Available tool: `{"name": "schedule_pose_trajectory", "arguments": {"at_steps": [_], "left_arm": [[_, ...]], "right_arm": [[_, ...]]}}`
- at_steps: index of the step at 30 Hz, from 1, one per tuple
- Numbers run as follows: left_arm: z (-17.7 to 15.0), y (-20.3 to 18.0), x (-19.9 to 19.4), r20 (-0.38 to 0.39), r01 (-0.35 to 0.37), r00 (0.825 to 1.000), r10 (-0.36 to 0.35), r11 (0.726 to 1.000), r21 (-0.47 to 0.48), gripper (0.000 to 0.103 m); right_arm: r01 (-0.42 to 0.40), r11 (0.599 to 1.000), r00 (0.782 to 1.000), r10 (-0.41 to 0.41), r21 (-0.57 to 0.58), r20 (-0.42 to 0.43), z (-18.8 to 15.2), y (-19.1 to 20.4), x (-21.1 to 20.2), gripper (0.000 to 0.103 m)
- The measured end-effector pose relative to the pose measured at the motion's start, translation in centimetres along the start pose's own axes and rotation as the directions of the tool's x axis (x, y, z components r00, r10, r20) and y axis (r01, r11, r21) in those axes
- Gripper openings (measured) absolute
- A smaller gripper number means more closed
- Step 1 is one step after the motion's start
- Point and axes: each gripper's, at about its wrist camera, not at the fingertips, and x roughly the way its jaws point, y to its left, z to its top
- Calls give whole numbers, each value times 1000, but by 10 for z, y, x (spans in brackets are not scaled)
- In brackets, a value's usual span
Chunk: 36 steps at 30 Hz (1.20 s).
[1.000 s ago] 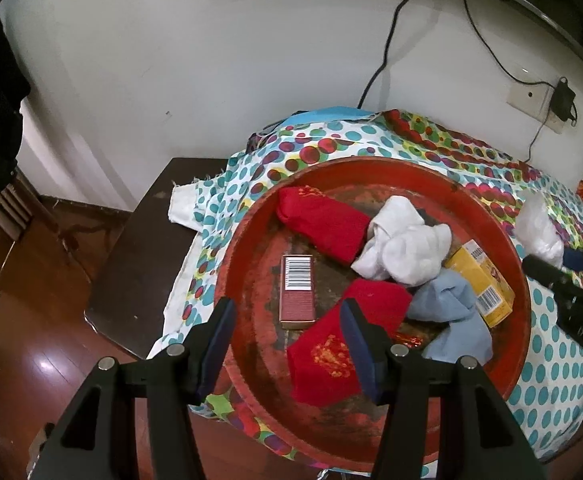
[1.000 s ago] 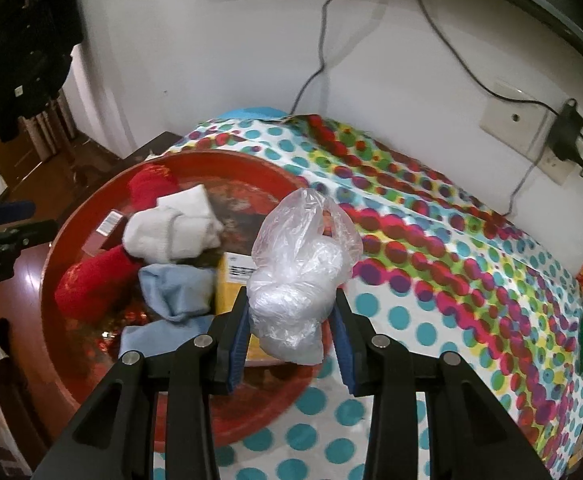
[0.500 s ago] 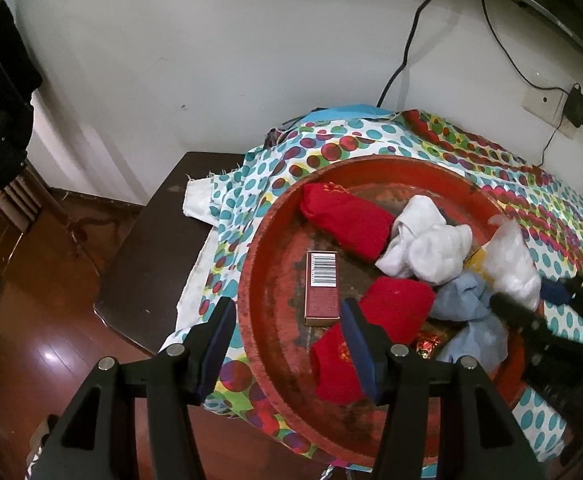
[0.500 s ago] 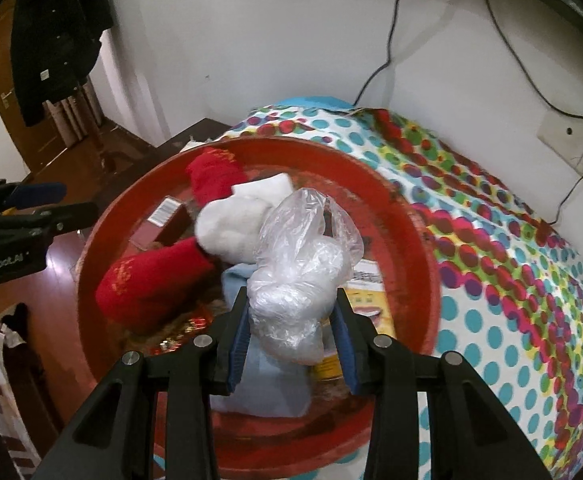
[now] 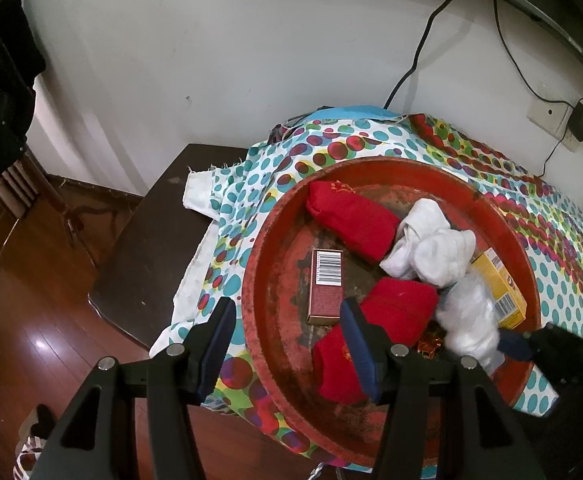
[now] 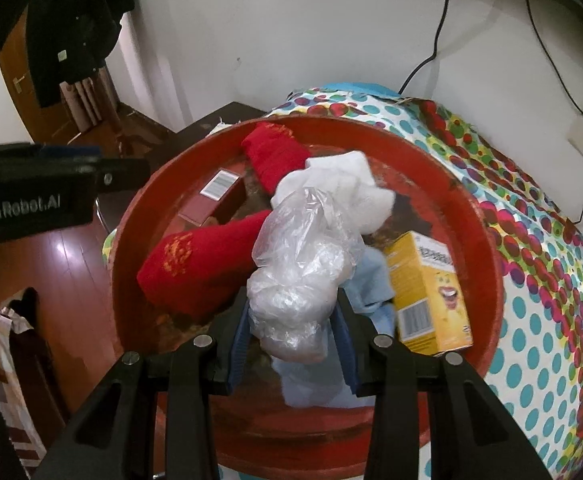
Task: Organize objects
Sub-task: 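Carry the clear plastic bag toward the tray with the right gripper, then lower the plastic bag onto the tray and open the right gripper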
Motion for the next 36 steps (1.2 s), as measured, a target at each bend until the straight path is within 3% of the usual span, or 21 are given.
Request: {"name": "schedule_pose_trajectory", "arguments": {"at_steps": [10,12,14,15,21,31,36], "left_arm": [[1,2,-1,4,18,1000,-18,1000,-11,56],[0,0,-1,0,21,1000,-21,1000,-11,56],[0,-1,0,-5,20,1000,-20,1000,-13,56],[0,-1,0,-6,19,1000,-20,1000,-13,56],[0,-7,2,-11,17,1000,-17,1000,2,56],[0,-19,-2,-7,22,1000,-22,1000,17,56],[0,-29,-4,-15,32,999,-32,999,37,56]], "right_arm": [[21,999,1000,-21,-24,-21,-4,16,11,37],[9,1000,1000,-9,-21,-22,-4,15,11,42],[9,1000,1000,-9,-19,-16,-4,14,10,67],[13,1000,1000,-14,-21,-6,-5,15,8,71],[29,999,999,-29,-19,13,-3,15,-3,75],[17,991,1000,-19,130,15,-8,-12,-26,97],[84,985,996,-83,148,-10,-15,-22,-36,101]]}}
